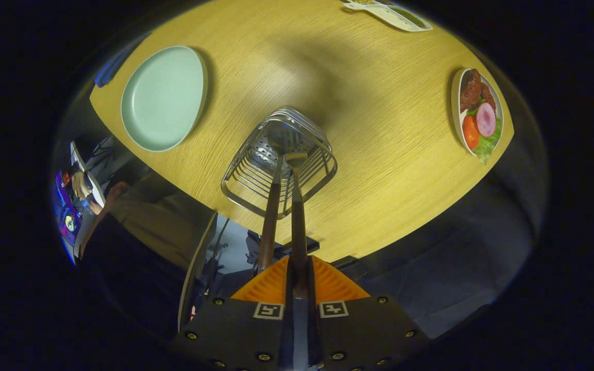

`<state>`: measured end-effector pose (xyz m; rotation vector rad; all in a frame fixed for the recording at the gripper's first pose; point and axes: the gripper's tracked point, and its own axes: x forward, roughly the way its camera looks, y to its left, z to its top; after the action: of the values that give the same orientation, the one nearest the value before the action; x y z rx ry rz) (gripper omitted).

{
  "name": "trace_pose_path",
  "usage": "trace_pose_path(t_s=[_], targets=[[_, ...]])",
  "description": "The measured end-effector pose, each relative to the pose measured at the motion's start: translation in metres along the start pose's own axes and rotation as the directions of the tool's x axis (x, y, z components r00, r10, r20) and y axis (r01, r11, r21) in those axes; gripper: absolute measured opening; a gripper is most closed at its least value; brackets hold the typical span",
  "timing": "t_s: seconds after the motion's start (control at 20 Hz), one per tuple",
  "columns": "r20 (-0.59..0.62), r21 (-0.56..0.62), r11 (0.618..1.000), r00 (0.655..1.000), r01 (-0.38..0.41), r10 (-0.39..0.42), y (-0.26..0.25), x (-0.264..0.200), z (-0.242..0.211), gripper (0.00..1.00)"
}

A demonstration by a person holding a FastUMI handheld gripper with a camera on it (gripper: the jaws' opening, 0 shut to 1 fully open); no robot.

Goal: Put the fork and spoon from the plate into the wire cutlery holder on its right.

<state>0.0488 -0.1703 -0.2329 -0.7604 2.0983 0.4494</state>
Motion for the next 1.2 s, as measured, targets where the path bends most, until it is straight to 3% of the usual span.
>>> trace_pose_path(t_s=[0.2,0.25,0.3,0.45,0.75,0.85,0.95,1.1,1.2], targets=[[0.041,0.019,1.0,0.999,0.009,-0.01,-0.002,-0.007,-0.001,0.14],[0.061,0.031,1.0,0.998,0.003,-0.005,-0.003,-0.012,0.0,0.23],[0.083,0.042,0.999,0.997,-0.003,0.0,-0.002,-0.015,-0.001,0.26],[0.196,0.079,0.997,0.98,-0.005,-0.011,-0.005,-0.029,0.002,0.26],[0.483,0.181,0.982,0.874,-0.053,-0.042,0.013,-0.059,0.0,0.26],[0.581,0.21,0.975,0.812,-0.075,-0.062,0.026,-0.069,0.001,0.26],[0.687,0.253,0.963,0.718,-0.09,-0.114,0.033,-0.086,0.002,0.26],[0.826,0.335,0.934,0.516,-0.123,-0.228,0.043,-0.115,0.002,0.26],[0.878,0.393,0.909,0.351,-0.139,-0.326,0.048,-0.136,-0.002,0.26]])
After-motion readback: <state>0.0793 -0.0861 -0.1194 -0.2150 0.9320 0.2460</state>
